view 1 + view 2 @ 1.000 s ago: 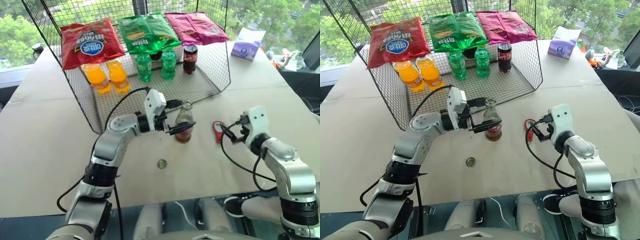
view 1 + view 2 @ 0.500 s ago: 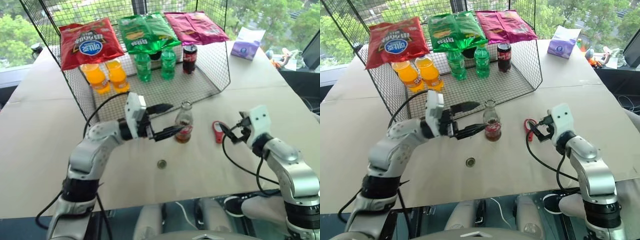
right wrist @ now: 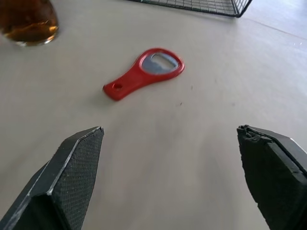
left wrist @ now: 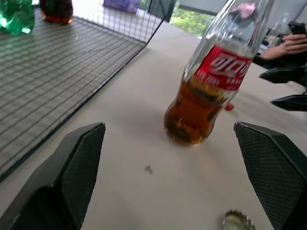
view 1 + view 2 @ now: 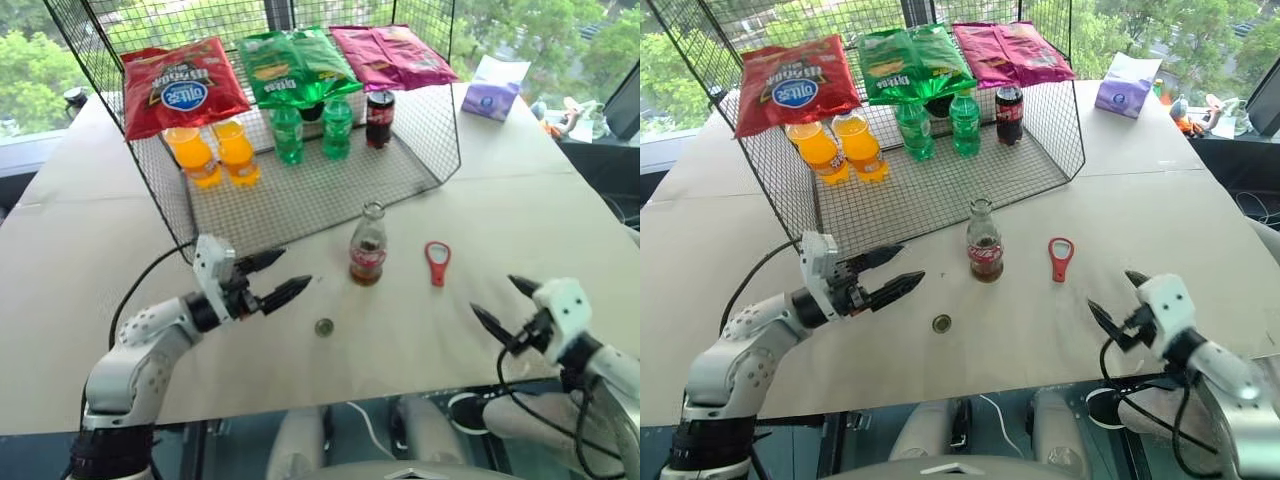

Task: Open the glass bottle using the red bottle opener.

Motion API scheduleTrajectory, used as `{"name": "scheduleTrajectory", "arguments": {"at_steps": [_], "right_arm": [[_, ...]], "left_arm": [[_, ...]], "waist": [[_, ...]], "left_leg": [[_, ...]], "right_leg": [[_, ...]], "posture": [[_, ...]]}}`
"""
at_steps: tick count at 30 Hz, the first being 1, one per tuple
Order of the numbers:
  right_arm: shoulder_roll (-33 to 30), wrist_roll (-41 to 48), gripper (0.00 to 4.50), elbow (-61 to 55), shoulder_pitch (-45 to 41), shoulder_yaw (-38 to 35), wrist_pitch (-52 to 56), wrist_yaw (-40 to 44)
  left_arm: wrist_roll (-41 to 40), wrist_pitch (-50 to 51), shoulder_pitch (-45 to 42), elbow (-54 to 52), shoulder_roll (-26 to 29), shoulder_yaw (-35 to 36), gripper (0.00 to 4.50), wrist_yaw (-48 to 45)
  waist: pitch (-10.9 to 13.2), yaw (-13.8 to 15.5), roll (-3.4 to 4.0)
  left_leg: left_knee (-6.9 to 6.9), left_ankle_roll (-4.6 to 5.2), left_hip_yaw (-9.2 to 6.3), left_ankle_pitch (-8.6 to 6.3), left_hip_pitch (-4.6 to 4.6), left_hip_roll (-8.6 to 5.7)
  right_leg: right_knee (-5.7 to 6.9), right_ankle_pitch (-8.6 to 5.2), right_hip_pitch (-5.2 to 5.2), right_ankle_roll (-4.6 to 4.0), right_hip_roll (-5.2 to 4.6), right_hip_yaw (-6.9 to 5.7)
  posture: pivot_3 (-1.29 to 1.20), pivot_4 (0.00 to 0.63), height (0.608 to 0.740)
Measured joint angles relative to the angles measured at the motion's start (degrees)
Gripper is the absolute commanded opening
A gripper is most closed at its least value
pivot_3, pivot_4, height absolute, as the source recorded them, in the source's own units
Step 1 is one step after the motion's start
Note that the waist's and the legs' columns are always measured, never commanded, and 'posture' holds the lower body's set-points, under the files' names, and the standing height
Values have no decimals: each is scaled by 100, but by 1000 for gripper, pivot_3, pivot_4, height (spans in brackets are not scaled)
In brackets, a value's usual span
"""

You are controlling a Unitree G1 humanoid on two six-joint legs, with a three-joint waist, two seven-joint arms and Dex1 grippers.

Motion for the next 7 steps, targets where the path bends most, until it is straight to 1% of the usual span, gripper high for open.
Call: {"name": "scheduleTrajectory", "arguments": {"at_steps": [5, 7], "right_arm": [[-18, 31, 4500, -96, 555, -259, -417, 126], [-36, 30, 4500, -73, 630, -359, -537, 142]], "left_arm": [[215, -291, 719, -30, 0, 249, 4443, 200], [275, -376, 866, -31, -3, 312, 4443, 235]], "waist": [[-1, -11, 1], [-1, 0, 1]], "left_leg": [[-1, -9, 10, -6, 2, 3], [-1, -28, 10, -16, 1, 3]], "right_leg": [[0, 0, -13, 1, -24, -2], [0, 0, -16, 1, -63, -22]], "posture": [[0, 150, 740], [0, 150, 740]]}}
